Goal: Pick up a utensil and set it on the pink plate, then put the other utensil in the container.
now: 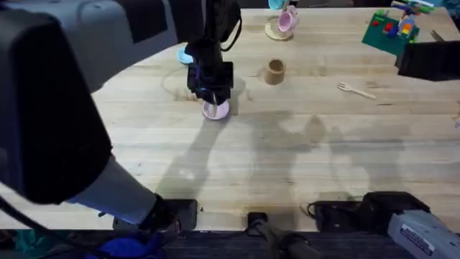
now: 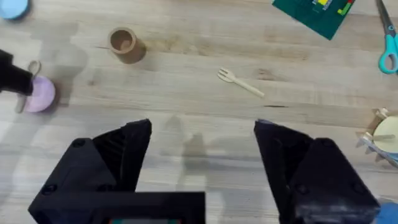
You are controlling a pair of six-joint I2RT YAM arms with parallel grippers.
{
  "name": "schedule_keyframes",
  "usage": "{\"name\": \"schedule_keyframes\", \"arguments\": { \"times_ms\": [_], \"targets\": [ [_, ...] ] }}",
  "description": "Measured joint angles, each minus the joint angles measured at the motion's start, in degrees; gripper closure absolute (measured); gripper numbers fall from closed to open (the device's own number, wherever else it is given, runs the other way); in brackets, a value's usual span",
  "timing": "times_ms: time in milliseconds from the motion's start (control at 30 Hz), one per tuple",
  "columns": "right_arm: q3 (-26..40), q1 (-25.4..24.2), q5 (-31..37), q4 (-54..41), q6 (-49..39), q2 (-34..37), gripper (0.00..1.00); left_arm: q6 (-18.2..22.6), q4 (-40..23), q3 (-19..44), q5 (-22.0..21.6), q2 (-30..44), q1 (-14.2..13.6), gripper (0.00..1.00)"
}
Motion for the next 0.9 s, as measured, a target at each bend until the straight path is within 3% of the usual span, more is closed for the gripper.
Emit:
{"name": "schedule_keyframes", "arguments": {
  "times_ms": [600,900],
  "targets": [
    [0.00,0.00,0.00,0.00,0.00,0.00,0.005,-1.18,-0.28,0.00,-0.04,0.63,0.00,0.954],
    [0.00,0.00,0.00,-0.01,0.00,0.00,0.005,-1.23,-1.37,0.00,-0.07,0.63,0.00,0.868]
  ]
}}
